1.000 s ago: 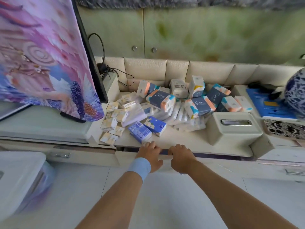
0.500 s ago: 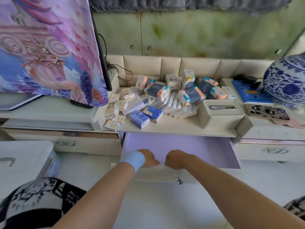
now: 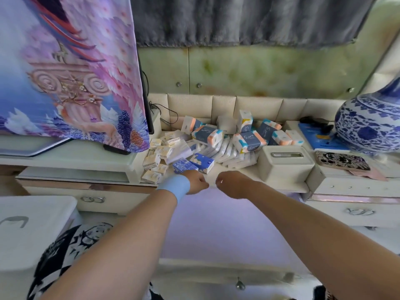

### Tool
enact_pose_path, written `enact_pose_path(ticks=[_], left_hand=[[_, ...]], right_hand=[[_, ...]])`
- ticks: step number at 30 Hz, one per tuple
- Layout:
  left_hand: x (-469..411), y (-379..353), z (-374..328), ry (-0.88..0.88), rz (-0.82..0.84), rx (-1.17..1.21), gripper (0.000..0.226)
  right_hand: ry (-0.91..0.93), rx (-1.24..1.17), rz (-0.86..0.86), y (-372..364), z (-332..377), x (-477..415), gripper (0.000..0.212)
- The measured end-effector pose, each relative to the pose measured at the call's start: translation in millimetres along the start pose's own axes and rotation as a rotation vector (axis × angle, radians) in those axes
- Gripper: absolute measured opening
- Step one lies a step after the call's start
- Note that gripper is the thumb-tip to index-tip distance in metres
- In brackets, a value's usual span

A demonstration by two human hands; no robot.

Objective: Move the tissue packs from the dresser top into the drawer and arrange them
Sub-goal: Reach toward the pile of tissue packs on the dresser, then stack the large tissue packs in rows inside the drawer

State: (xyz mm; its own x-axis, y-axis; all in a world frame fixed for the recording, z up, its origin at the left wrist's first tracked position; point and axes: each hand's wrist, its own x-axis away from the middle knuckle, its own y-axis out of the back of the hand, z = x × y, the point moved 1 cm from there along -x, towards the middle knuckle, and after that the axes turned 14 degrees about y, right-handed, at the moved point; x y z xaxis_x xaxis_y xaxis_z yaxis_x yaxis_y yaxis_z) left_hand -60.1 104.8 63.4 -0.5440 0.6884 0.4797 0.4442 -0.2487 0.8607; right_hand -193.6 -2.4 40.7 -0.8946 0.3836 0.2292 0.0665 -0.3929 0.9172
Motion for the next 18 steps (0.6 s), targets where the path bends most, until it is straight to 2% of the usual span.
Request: enact_pose_path(ticks=[5, 10, 13, 18], left_hand=[[-24.6, 43.8, -23.0, -0.053, -0.153, 0.076, 0.029], [-82.6, 58.8, -12.9, -0.023, -0.167, 0.029, 0.037], [-118.7, 74.6, -9.8, 0.014, -0.218, 0.116, 0.042], [-169.5, 85.3, -20.7, -0.047, -0.3, 0.279, 0.068]], right_hand=[[0.039, 0.011, -0.123, 38.6, -22.8, -29.7, 0.03], [0.025, 0.042, -0.162, 55.9, -51.6, -70.5, 0.037], [0.036, 0.079, -0.18, 64.3, -66.7, -95.4, 0.044], [-0.005, 0.044, -0.306, 85.6, -83.2, -144.4, 0.061]])
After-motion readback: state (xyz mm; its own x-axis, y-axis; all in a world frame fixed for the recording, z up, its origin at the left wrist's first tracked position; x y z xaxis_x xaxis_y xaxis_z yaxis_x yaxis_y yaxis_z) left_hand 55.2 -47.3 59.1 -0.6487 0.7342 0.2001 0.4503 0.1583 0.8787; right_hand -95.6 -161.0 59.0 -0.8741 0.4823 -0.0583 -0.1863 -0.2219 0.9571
